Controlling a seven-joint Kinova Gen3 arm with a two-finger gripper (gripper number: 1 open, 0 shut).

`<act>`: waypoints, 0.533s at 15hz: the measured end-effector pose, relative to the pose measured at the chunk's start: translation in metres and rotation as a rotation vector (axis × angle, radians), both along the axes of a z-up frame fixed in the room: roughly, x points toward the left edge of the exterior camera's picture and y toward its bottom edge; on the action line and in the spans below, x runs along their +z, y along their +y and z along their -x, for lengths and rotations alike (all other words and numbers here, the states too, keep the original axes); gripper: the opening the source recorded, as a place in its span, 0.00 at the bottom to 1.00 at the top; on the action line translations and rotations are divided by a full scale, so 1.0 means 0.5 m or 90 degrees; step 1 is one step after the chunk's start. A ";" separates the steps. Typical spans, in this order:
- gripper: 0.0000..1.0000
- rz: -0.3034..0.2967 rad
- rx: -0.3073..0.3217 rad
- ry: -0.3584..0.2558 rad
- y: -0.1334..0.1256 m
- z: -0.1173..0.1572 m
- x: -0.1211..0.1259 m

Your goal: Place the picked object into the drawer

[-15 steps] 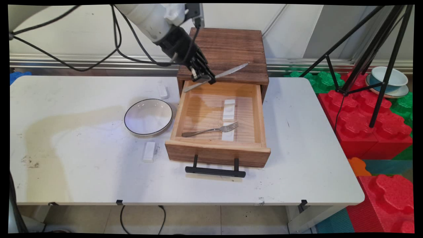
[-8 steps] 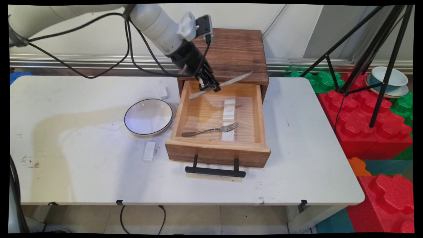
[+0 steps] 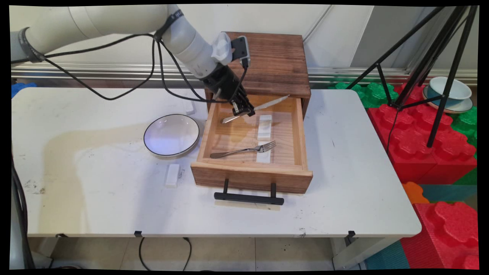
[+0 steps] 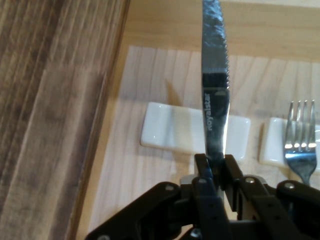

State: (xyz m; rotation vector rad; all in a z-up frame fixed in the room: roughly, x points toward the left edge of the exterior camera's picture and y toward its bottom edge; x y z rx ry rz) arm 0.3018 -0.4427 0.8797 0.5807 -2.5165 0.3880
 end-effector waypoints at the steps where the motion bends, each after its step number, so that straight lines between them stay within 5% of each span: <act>1: 0.00 -0.002 0.001 -0.002 -0.003 0.001 -0.011; 8: 0.00 -0.011 0.001 -0.014 -0.014 -0.002 -0.069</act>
